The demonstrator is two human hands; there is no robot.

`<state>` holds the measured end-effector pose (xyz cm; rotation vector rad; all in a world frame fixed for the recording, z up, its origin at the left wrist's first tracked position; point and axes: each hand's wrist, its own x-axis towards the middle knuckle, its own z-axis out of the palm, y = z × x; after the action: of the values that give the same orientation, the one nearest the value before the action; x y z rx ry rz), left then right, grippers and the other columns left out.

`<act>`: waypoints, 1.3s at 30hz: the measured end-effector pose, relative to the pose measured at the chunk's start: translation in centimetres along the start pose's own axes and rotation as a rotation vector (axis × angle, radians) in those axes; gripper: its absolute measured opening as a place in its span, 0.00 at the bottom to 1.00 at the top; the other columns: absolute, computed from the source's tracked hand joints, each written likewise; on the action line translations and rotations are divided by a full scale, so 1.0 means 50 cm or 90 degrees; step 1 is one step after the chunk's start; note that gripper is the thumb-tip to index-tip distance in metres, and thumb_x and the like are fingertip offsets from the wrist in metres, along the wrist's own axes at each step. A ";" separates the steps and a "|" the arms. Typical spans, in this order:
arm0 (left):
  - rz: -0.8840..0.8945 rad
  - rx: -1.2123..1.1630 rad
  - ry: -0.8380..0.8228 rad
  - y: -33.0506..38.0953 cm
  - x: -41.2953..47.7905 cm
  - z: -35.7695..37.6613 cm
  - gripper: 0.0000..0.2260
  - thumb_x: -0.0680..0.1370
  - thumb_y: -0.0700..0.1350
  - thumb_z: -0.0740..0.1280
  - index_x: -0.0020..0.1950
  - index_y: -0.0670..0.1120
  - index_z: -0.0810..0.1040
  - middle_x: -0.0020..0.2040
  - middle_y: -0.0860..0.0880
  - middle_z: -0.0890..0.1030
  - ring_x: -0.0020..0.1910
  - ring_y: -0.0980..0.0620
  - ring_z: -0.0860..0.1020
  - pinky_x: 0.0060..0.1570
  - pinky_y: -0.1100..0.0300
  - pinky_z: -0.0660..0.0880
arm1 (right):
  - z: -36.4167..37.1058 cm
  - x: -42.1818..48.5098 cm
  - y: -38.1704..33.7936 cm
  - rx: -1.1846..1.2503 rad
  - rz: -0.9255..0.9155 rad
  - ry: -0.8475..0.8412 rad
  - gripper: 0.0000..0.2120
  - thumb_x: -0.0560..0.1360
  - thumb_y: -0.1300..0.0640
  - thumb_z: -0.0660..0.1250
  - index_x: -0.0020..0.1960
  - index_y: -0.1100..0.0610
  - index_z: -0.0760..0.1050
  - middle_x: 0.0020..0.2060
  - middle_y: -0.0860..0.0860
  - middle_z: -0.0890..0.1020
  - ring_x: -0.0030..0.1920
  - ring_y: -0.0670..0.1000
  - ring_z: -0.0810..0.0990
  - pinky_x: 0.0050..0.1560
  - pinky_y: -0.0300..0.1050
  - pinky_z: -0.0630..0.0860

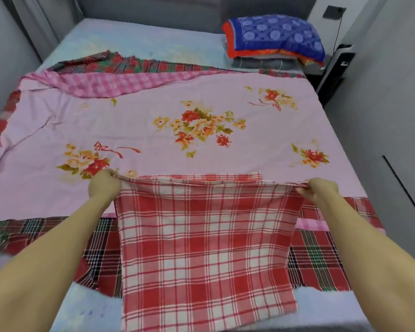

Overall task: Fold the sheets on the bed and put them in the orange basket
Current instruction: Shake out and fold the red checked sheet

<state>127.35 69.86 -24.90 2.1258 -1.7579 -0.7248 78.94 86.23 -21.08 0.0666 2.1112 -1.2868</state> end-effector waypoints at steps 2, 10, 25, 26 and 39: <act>-0.012 0.006 0.004 0.007 0.039 0.033 0.09 0.76 0.36 0.61 0.53 0.37 0.78 0.47 0.35 0.80 0.42 0.38 0.76 0.37 0.54 0.69 | 0.038 0.048 -0.006 0.004 0.006 -0.001 0.09 0.73 0.74 0.61 0.51 0.66 0.68 0.15 0.53 0.75 0.18 0.49 0.77 0.21 0.42 0.77; -0.112 0.012 -0.013 0.023 0.150 0.164 0.12 0.71 0.30 0.60 0.50 0.35 0.80 0.50 0.32 0.80 0.48 0.34 0.77 0.45 0.47 0.75 | 0.143 0.251 0.023 -0.112 0.074 -0.084 0.05 0.76 0.70 0.60 0.49 0.63 0.69 0.16 0.48 0.75 0.21 0.44 0.78 0.26 0.35 0.75; -0.202 0.032 -0.052 -0.043 0.350 0.384 0.18 0.71 0.36 0.66 0.61 0.40 0.73 0.56 0.37 0.79 0.56 0.37 0.76 0.57 0.46 0.74 | 0.343 0.435 0.096 -0.135 0.135 -0.137 0.10 0.78 0.62 0.62 0.58 0.63 0.71 0.47 0.58 0.76 0.34 0.51 0.79 0.41 0.48 0.81; -0.209 0.032 -0.037 -0.052 0.341 0.389 0.21 0.72 0.37 0.66 0.64 0.41 0.70 0.57 0.37 0.78 0.57 0.37 0.76 0.58 0.46 0.74 | 0.341 0.428 0.106 -0.143 0.112 -0.126 0.17 0.78 0.58 0.64 0.64 0.61 0.68 0.46 0.56 0.76 0.36 0.50 0.76 0.47 0.49 0.78; -0.431 0.071 -0.168 -0.292 -0.185 0.377 0.21 0.73 0.42 0.72 0.61 0.35 0.71 0.53 0.35 0.78 0.52 0.34 0.76 0.51 0.46 0.71 | -0.059 0.128 0.563 -0.618 0.156 -0.044 0.27 0.69 0.51 0.74 0.61 0.62 0.70 0.55 0.61 0.80 0.54 0.62 0.78 0.55 0.54 0.74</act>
<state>127.94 83.75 -46.36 2.8429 -1.1731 -1.1319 82.65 101.33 -45.57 -0.1321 2.3491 -0.0469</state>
